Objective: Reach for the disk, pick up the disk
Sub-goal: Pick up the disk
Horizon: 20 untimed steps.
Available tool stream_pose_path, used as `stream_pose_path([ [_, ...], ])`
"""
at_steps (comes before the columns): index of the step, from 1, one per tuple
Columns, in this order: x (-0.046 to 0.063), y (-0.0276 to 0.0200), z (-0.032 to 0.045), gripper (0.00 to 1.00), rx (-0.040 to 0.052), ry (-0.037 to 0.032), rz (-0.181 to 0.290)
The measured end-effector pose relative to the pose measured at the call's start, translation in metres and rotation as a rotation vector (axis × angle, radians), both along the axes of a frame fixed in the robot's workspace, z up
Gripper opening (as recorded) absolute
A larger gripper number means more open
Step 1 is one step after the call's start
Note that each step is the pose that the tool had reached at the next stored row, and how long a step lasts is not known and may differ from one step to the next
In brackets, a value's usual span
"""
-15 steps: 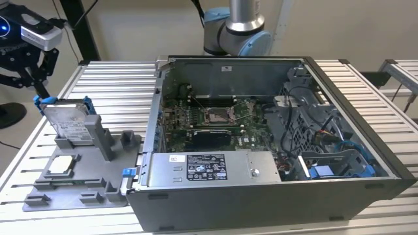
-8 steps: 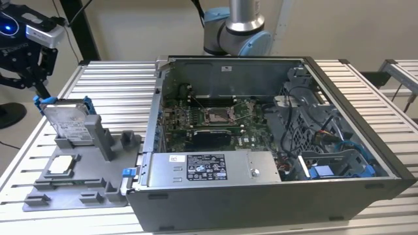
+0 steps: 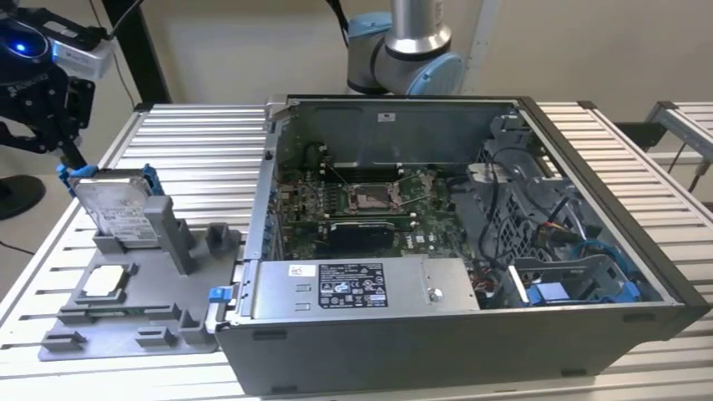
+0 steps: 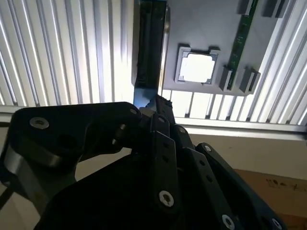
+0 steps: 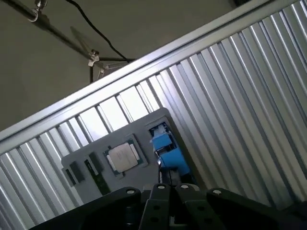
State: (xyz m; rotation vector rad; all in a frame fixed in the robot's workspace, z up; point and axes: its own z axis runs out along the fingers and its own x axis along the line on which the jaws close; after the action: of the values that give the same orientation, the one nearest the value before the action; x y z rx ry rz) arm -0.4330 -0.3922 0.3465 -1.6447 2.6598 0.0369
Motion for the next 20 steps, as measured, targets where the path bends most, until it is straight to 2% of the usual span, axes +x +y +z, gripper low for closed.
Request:
stream_pose_path([
  [15,0.0000,0.0000,-0.0003,0.00,0.0000,-0.0002,0.273],
  [20,0.0020,0.0000,-0.0010,0.00,0.0000,-0.0001,0.332],
])
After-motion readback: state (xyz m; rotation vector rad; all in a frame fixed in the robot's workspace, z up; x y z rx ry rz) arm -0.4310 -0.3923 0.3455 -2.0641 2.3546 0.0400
